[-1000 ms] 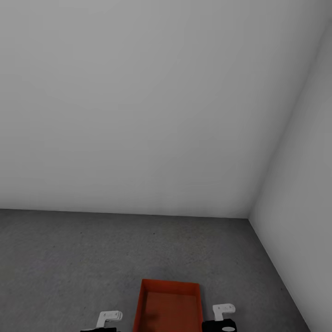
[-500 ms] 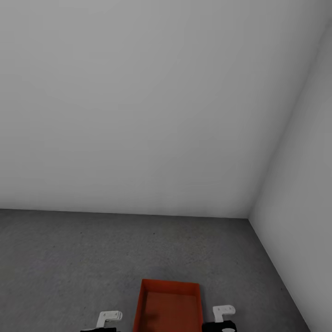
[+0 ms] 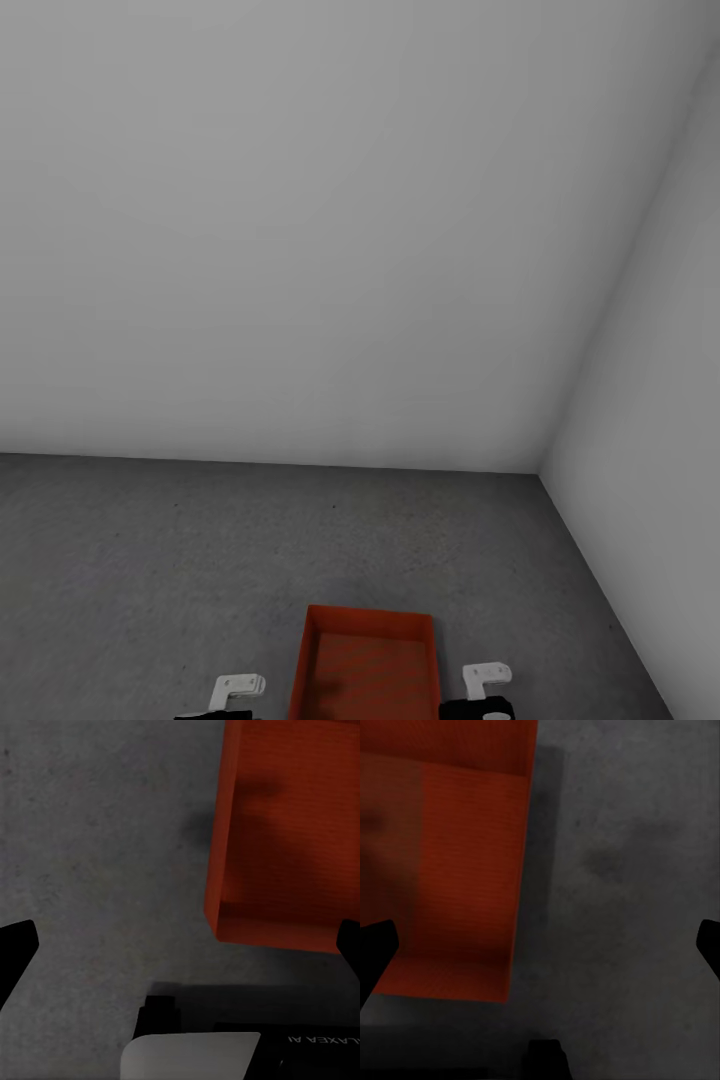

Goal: Move the two storage containers from the living room to the garage. In the garage, place one container on the floor and stack the other container on top of it (either order is fine).

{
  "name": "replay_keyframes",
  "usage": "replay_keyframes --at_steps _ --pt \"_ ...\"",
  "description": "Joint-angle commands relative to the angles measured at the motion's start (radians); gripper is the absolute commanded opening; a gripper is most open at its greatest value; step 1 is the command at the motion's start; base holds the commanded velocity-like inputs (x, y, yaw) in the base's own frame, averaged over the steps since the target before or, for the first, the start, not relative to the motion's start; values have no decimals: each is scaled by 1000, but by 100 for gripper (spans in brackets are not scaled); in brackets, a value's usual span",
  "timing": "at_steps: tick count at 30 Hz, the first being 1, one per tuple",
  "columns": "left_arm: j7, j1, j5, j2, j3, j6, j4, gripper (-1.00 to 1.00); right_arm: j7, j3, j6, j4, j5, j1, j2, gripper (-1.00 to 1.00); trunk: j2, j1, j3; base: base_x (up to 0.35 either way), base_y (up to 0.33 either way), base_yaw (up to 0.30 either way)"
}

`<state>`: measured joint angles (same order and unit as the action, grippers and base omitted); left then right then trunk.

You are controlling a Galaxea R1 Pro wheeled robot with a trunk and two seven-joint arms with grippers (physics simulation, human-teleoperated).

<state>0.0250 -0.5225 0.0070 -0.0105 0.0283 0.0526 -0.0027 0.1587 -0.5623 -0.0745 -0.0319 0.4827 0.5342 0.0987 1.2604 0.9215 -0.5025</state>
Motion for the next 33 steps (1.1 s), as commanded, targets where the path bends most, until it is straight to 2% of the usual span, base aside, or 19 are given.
replay_keyframes --at_steps 1,5,15,19,24,27,33 --pt "3 -1 1 0 3 4 0 100 1 -8 -6 -3 10 1 0 100 1 0 -1 0 0 0" --pt "3 -1 1 0 2 4 0 100 3 -9 -1 -3 8 -1 -2 100 1 0 -1 0 0 0" --pt "3 -1 1 0 3 4 0 100 3 -10 5 -2 6 -49 -7 100 1 0 -1 0 0 0" --pt "3 -1 1 0 3 4 0 100 2 -9 -3 -2 5 -123 -9 100 1 0 -1 0 0 0" --pt "4 2 1 0 2 10 0 100 0 -9 -5 -2 5 -173 -12 100 1 0 -1 0 0 0" --pt "4 31 1 -1 2 8 0 100 -1 -9 -9 -2 5 -218 -19 100 1 0 -1 0 0 0" --pt "0 94 1 -2 2 4 0 100 -1 -9 -11 -2 4 -252 -31 100 1 0 -1 0 0 0"
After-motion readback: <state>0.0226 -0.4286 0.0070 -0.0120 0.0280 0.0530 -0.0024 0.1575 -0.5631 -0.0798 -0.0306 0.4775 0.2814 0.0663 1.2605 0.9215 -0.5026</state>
